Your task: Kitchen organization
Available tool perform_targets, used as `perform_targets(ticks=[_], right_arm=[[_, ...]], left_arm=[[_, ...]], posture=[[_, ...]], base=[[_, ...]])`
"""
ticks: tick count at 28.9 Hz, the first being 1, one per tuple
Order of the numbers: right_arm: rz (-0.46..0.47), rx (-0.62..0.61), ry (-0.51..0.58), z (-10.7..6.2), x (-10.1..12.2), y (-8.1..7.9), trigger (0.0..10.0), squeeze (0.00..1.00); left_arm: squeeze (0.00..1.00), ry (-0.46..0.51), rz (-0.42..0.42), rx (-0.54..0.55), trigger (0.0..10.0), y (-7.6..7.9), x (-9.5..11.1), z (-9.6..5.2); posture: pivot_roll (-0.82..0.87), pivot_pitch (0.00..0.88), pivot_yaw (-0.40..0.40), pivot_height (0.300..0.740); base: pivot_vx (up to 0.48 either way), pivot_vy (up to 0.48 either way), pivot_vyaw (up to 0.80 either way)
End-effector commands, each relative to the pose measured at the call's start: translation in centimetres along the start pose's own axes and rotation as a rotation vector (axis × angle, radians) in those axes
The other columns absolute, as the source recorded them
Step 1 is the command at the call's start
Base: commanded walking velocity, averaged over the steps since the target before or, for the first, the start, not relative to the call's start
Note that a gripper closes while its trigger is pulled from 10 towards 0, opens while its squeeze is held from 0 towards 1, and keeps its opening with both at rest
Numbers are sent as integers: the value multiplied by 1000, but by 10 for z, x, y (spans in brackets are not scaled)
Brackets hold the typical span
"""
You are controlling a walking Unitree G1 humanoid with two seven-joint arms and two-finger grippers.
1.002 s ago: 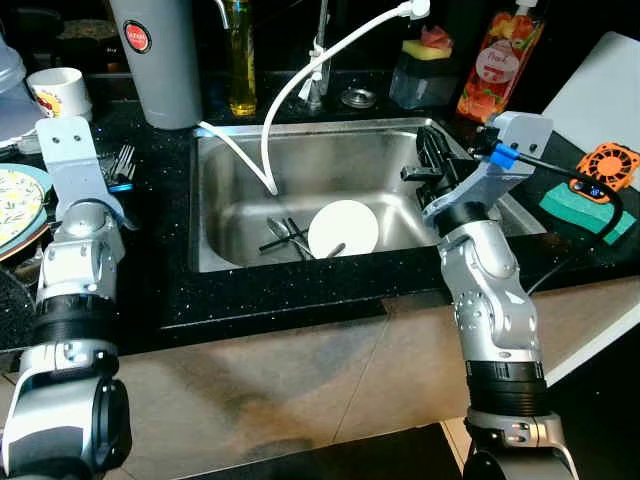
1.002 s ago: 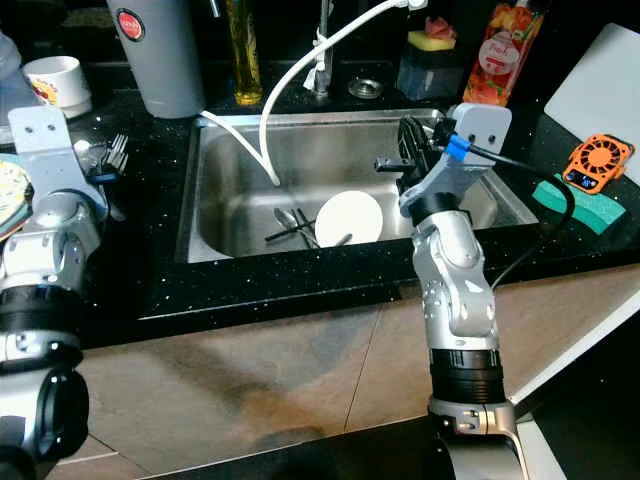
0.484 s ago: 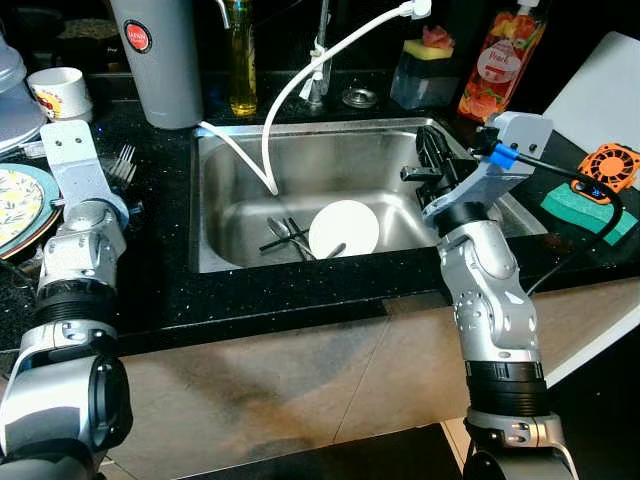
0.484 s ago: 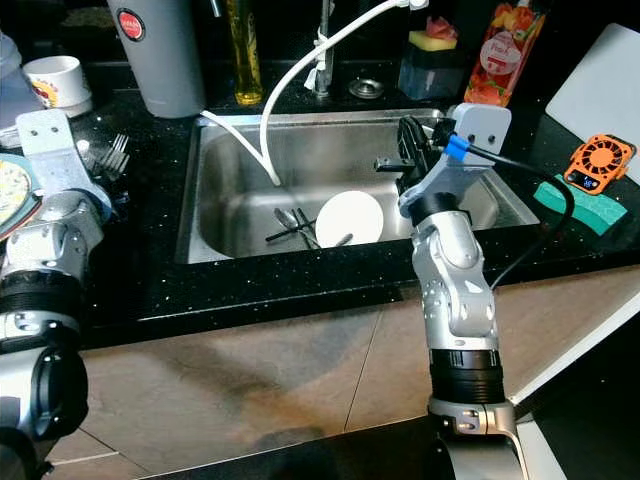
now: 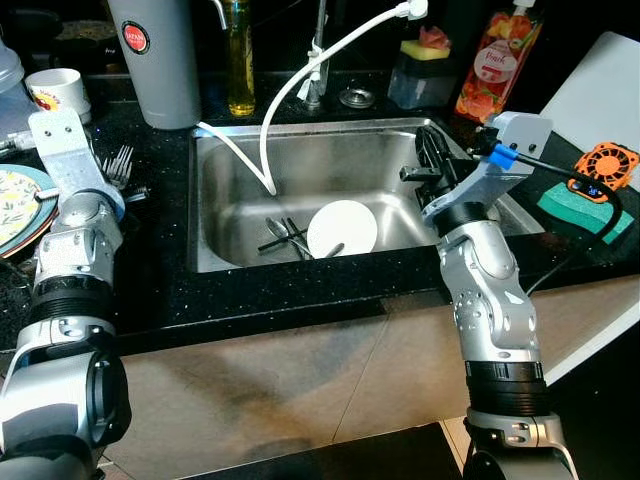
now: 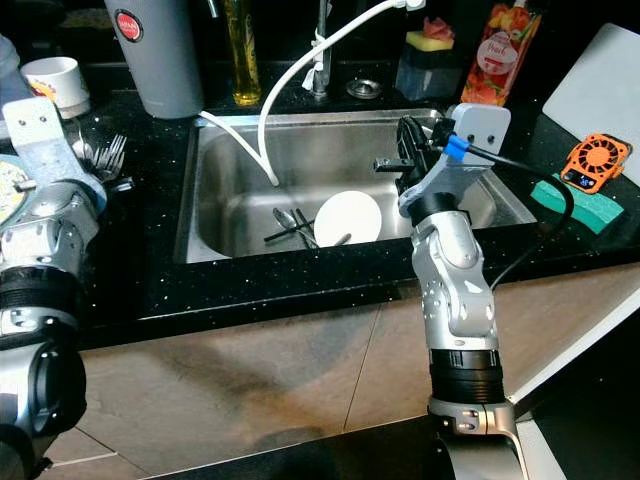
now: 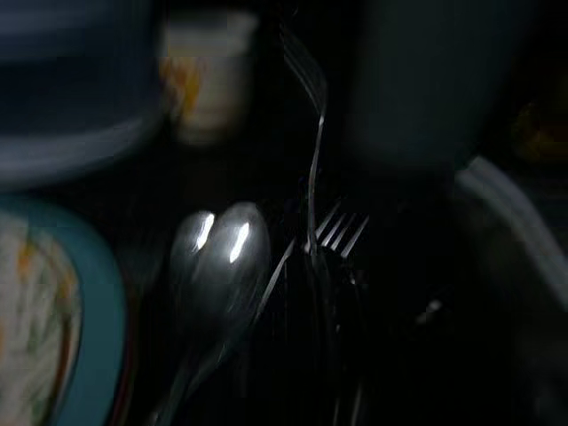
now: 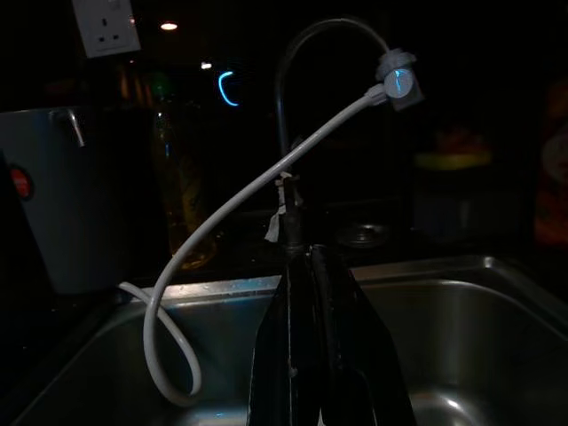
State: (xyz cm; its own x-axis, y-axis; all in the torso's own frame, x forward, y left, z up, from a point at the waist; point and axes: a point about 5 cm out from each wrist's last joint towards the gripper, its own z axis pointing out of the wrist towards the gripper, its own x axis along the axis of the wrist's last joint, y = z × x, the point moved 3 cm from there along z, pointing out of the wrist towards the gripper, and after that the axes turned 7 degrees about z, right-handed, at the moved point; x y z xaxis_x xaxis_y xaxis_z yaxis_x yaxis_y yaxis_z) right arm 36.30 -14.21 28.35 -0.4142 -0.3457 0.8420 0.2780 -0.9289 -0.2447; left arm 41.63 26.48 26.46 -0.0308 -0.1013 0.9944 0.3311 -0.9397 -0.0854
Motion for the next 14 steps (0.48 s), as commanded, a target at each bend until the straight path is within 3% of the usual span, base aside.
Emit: perform_targets(ticks=[1,3,5,6,7,8,9,10,12,13,14], right_arm=[[3,0,1,1,0,1,10000,0],[3,1,1,1,0,1,10000,0],[2,2,2,2,1,0,10000,0],[2,2,2,2,1,0,10000,0],[2,3,3,2,1,0,10000,0],[2,3,3,2,1,0,10000,0],[1,3,4,2,1,0,10000,0],[1,3,4,2,1,0,10000,0],[-2,1,7,2,2,0,10000,0],[-2,1,7,2,2,0,10000,0],[-3,-3,9,1,3,1,10000,0]], left_arm=[[0,92,20,-56,10000,15,21,-3],[0,201,11,-229,10000,51,46,-13],[0,242,-15,-393,10000,84,56,-24],[0,242,-15,-393,10000,84,56,-24],[0,241,-36,-487,10000,105,57,-31],[0,241,-36,-487,10000,105,57,-31],[0,222,-58,-578,10000,125,54,-38],[0,222,-58,-578,10000,125,54,-38],[0,174,-47,-696,10000,159,42,-49],[0,174,-47,-696,10000,159,42,-49],[0,133,-22,-707,10000,171,30,-50]], posture=[[124,41,-34,740],[121,37,-35,740],[121,36,-35,740],[121,36,-35,740],[121,36,-35,740],[121,36,-35,740],[113,34,-33,740],[113,34,-33,740],[107,36,-31,740],[107,36,-31,740],[100,40,-25,740]], base=[[0,0,0],[0,0,0],[0,0,0],[0,0,0],[0,0,0],[0,0,0],[0,0,0],[0,0,0],[0,0,0],[0,0,0],[0,0,0]])
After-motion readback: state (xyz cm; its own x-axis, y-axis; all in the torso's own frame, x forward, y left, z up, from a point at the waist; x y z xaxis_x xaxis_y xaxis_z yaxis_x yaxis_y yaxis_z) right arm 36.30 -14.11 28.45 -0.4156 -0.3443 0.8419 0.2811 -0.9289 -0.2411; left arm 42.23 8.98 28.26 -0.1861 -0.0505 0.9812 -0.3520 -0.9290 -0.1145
